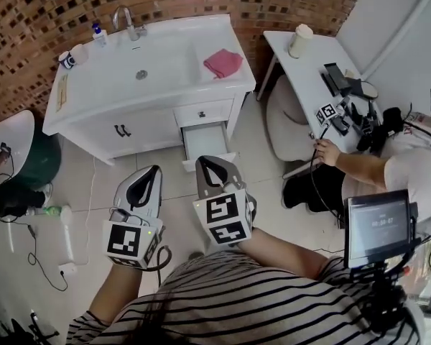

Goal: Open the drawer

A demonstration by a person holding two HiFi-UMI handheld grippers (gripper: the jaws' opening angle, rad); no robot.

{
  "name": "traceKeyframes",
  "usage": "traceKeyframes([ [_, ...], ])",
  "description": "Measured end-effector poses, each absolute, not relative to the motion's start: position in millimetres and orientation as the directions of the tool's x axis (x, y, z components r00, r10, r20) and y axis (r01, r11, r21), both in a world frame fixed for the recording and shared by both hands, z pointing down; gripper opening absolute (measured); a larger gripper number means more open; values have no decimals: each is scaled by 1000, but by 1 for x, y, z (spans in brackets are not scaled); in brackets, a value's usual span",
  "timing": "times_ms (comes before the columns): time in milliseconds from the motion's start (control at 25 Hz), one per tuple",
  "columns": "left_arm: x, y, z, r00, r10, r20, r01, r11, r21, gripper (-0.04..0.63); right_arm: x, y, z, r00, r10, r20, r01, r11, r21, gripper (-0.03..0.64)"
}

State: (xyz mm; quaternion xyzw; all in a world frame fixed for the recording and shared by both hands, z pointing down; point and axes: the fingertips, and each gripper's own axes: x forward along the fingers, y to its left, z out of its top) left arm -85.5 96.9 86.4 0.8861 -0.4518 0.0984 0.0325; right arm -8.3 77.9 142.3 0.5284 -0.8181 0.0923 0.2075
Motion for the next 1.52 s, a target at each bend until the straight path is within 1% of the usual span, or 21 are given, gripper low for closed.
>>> traceKeyframes([
  [240, -122, 176, 90, 588, -788, 183, -797, -603, -36, 15, -40, 155, 120, -322, -852, 413, -906, 404, 126, 3],
  [400, -134, 234, 90, 601, -779, 181, -787, -616, -40, 15, -59, 214, 114, -340, -856, 388, -899, 417, 133, 3],
  [520, -135, 265, 94, 594, -787, 168, -795, -606, -30, 15, -57, 250, 111, -348, -861, 372, -900, 417, 124, 3],
  [720, -115, 303, 95, 575, -804, 153, -809, -586, -42, 15, -35, 290, 106, -356, -869, 342, -906, 411, 100, 3],
  [920, -82, 323, 85, 547, -826, 138, -830, -556, -39, 15, -7, 308, 104, -405, -853, 328, -891, 449, 69, 3],
  [1160, -49, 324, 84, 508, -850, 138, -855, -517, -36, 15, 20, 315, 93, -451, -847, 283, -870, 488, 74, 2],
  [1520, -40, 321, 78, 466, -873, 143, -880, -475, -28, 15, 26, 308, 83, -485, -840, 243, -853, 516, 78, 2],
])
